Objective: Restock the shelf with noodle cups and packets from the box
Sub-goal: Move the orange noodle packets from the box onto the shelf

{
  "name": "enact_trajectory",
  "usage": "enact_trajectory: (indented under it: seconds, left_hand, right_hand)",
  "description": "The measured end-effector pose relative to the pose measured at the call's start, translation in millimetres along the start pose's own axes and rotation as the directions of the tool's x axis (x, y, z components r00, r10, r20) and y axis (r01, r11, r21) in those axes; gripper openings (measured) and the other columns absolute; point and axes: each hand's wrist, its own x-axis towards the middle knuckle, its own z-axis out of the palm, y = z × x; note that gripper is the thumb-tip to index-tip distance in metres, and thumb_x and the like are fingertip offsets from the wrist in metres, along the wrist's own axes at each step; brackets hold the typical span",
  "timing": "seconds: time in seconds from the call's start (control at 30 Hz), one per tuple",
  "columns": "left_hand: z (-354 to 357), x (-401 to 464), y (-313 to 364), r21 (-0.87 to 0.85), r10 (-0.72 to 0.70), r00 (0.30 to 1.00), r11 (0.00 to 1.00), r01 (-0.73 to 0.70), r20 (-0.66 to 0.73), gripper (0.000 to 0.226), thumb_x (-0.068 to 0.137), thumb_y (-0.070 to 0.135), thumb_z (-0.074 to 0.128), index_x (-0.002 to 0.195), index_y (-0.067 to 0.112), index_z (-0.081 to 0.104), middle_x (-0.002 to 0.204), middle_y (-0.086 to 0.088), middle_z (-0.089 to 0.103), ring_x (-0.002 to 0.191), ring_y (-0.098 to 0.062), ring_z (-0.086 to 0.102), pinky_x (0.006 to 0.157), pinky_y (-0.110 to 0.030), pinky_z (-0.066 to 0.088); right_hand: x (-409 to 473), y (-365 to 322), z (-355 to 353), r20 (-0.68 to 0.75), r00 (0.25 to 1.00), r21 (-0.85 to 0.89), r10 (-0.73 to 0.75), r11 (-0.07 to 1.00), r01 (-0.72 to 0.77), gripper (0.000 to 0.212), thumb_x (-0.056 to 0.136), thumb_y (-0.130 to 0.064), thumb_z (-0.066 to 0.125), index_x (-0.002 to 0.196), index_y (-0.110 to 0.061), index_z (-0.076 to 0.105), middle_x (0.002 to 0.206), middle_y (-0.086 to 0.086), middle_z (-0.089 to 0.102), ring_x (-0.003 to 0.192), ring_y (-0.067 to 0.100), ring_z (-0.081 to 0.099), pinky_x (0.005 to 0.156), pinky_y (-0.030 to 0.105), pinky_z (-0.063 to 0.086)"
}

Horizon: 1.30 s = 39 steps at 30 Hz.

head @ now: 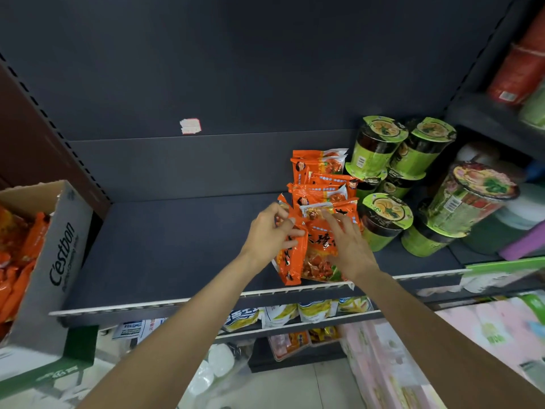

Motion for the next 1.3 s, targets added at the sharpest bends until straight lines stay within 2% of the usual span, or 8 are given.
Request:
enact_trajectory:
  seconds: [0.1,0.23,0.4,0.5,0.77,0.93,1.07,1.3]
  left_hand:
    - [9.6,2.8,-2.3,-0.031,-0.009,1.0,0.999,0.01,0.021,0.017,0.097,0.008,0.048,0.08,0.009,0.042,0.103,0.002,0.054,0.089,-0.018,0.07,0.077,-0.037,0.059]
    - [24.2,4.3,-2.5,-0.082,-0.013,0.999,0.997,0.015,0.03,0.016,0.096,0.008,0.05,0.081,0.008,0.044,0.111,0.005,0.051,0.089,-0.018,0.07,0.074,-0.033,0.059]
    - [34.8,0.9,-4.2,-0.035,-0.011,0.993,0.999,0.016,0.118,0.014,0.094,0.011,0.054,0.08,0.012,0.053,0.106,0.003,0.055,0.093,-0.019,0.069,0.076,-0.037,0.059]
    - [22.9,0.1,-14.4,0.169,0.068,0.993,0.982,-0.083,0.094,0.007,0.091,0.012,0.058,0.091,0.019,0.059,0.112,0.004,0.059,0.098,-0.015,0.063,0.077,-0.028,0.056]
    - [1.4,10.2,-38.2,0.53,0.039,0.999,0.847,-0.031,-0.004,0.094,0.076,0.011,0.077,0.146,0.032,0.018,0.149,-0.003,0.023,0.137,-0.022,0.026,0.109,-0.038,0.031]
    - [10.0,12.6,-46.1,0.474,-0.026,0.997,0.881,-0.014,0.078,0.078,0.078,0.005,0.073,0.137,0.025,0.026,0.113,-0.006,0.063,0.092,-0.014,0.06,0.078,-0.026,0.049]
    - [17.9,14.5,-58.9,0.469,0.021,1.0,0.883,-0.02,0.003,0.064,0.078,0.006,0.074,0.126,0.018,0.034,0.104,0.0,0.061,0.091,-0.015,0.061,0.073,-0.025,0.051]
    - [26.8,25.2,-63.4,0.438,0.043,0.998,0.899,-0.022,-0.039,0.055,0.078,0.008,0.074,0.115,0.016,0.034,0.099,-0.001,0.059,0.087,-0.016,0.059,0.064,-0.018,0.048]
  right_hand:
    - [-13.5,3.3,-7.6,-0.117,0.993,0.312,0.011,0.95,0.026,0.081,0.081,-0.007,0.068,0.146,-0.026,0.024,0.142,0.001,0.03,0.132,0.018,0.032,0.104,0.028,0.035]
    - [-26.7,-10.0,-16.3,0.069,0.998,0.618,-0.006,0.785,-0.038,0.076,0.078,-0.022,0.075,0.142,-0.026,0.033,0.124,-0.008,0.047,0.113,0.007,0.047,0.094,0.021,0.039]
    - [-19.6,-16.0,-12.0,-0.009,0.995,0.568,0.101,0.819,-0.078,0.028,0.084,-0.016,0.068,0.108,-0.017,0.054,0.074,-0.008,0.055,0.065,0.007,0.054,0.06,0.019,0.043]
    - [-18.5,-4.3,-14.1,0.01,0.991,0.495,0.132,0.861,-0.119,0.014,0.087,-0.013,0.064,0.097,-0.011,0.055,0.079,-0.003,0.058,0.072,0.014,0.058,0.066,0.027,0.045]
    - [-21.2,19.0,-12.3,0.048,0.983,0.395,0.175,0.901,-0.179,0.012,0.09,-0.015,0.062,0.094,-0.008,0.053,0.092,0.011,0.065,0.088,0.026,0.062,0.075,0.038,0.051]
    - [-20.7,28.3,0.0,0.076,0.98,0.385,0.183,0.901,-0.198,0.032,0.082,-0.021,0.07,0.108,-0.009,0.054,0.106,0.007,0.061,0.1,0.023,0.059,0.087,0.037,0.05]
    - [-25.0,34.9,9.4,0.111,0.974,0.315,0.195,0.923,-0.221,0.073,0.069,-0.028,0.082,0.129,-0.014,0.043,0.124,0.005,0.047,0.116,0.022,0.045,0.101,0.041,0.041]
    - [-16.0,30.9,17.7,0.003,0.973,0.33,0.229,0.919,-0.217,0.075,0.078,-0.003,0.072,0.141,-0.006,0.032,0.135,0.01,0.034,0.125,0.024,0.039,0.109,0.034,0.035]
